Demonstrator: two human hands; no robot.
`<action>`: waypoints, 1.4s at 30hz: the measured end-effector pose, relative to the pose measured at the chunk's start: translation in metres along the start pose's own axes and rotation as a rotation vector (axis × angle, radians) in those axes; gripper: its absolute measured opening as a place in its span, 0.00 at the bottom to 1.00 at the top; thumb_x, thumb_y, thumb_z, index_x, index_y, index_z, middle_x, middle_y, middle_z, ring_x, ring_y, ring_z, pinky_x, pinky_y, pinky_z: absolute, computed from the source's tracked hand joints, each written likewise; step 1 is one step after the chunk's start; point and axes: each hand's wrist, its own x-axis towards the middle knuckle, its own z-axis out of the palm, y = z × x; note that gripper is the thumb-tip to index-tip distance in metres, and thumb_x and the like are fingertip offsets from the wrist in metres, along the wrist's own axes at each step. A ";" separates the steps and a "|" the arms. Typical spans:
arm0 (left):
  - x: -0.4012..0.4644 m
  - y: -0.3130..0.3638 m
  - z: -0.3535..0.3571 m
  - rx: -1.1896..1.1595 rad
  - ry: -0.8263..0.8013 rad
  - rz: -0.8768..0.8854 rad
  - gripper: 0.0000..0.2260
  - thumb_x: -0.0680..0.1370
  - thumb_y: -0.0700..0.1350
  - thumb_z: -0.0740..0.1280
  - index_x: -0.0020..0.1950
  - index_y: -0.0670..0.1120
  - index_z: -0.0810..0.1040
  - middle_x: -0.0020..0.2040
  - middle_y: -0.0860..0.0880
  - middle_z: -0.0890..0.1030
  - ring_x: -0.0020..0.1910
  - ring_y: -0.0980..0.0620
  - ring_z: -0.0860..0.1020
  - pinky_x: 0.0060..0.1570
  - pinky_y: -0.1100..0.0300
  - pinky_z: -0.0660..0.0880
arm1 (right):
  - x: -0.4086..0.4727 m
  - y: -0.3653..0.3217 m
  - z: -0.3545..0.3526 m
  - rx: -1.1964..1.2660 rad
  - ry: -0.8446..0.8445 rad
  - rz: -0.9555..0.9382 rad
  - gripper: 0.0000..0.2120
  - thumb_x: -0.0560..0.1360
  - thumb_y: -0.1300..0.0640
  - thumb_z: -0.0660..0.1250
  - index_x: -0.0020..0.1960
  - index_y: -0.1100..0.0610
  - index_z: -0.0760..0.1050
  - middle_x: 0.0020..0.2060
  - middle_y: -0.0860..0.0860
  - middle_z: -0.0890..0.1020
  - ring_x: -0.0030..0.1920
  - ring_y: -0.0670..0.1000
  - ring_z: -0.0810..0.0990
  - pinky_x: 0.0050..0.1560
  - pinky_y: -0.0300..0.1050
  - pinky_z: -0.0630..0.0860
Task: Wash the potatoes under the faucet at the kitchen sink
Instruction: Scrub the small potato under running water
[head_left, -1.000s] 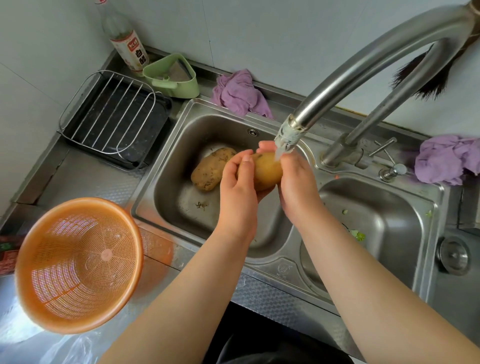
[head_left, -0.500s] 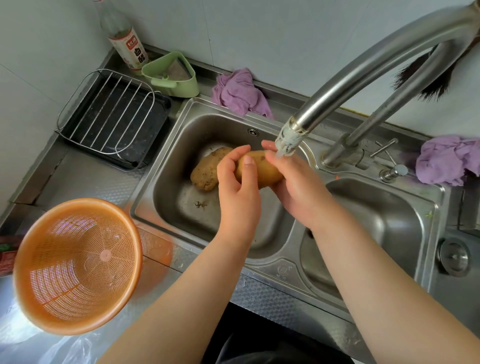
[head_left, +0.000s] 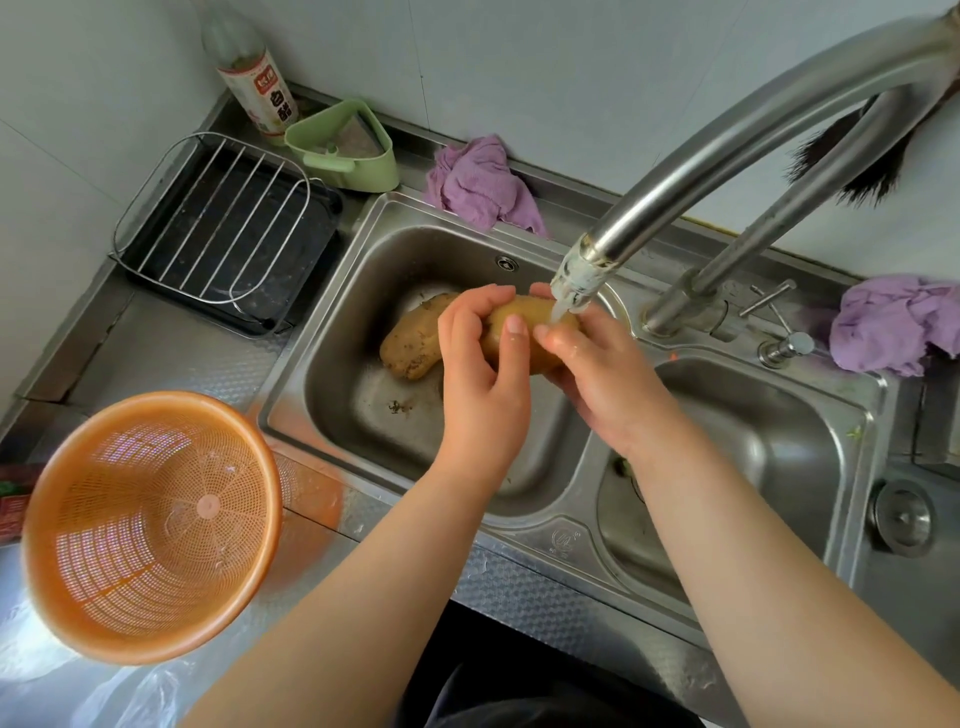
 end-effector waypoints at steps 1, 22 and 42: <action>-0.001 0.001 0.002 0.015 -0.006 0.026 0.09 0.82 0.45 0.61 0.61 0.55 0.71 0.64 0.43 0.73 0.63 0.50 0.74 0.67 0.50 0.73 | 0.002 0.001 0.002 -0.018 0.079 -0.008 0.13 0.70 0.54 0.65 0.55 0.48 0.77 0.50 0.49 0.83 0.52 0.48 0.83 0.57 0.48 0.80; 0.006 0.006 0.004 -0.263 0.047 -0.500 0.23 0.77 0.53 0.67 0.70 0.45 0.73 0.63 0.42 0.80 0.57 0.50 0.81 0.53 0.54 0.80 | 0.007 0.008 0.003 0.090 0.248 -0.082 0.14 0.79 0.59 0.61 0.63 0.57 0.76 0.58 0.56 0.83 0.59 0.52 0.81 0.64 0.54 0.76; 0.002 0.009 -0.001 -0.444 0.039 -0.679 0.18 0.85 0.53 0.55 0.72 0.47 0.67 0.63 0.42 0.78 0.57 0.45 0.82 0.46 0.51 0.83 | -0.003 0.008 -0.001 -0.333 -0.090 -0.083 0.23 0.74 0.57 0.68 0.68 0.50 0.72 0.62 0.44 0.78 0.62 0.42 0.77 0.66 0.41 0.72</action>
